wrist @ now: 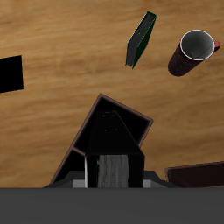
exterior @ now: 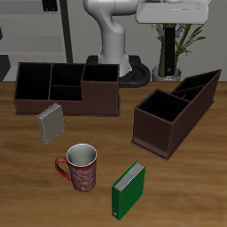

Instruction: Place the black book into the left desk caddy's right compartment

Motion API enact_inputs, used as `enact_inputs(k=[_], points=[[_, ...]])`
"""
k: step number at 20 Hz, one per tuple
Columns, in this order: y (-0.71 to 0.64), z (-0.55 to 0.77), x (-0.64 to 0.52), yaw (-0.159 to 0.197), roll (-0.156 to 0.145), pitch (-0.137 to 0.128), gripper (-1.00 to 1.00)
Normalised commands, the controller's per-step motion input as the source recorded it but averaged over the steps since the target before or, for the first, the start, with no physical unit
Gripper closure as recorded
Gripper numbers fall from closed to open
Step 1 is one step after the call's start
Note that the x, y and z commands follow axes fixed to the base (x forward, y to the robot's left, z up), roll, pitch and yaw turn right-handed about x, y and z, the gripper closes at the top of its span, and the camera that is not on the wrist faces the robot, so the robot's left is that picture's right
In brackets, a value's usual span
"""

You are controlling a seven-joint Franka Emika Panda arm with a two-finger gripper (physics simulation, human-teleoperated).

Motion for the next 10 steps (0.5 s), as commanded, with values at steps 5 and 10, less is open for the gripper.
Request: enact_inputs(k=[5,10], points=[[0.03,-0.04,0.09,-0.002,0.005,0.006,1.00],[-0.06,-0.12,0.10,-0.011,-0.005,0.012,1.00]])
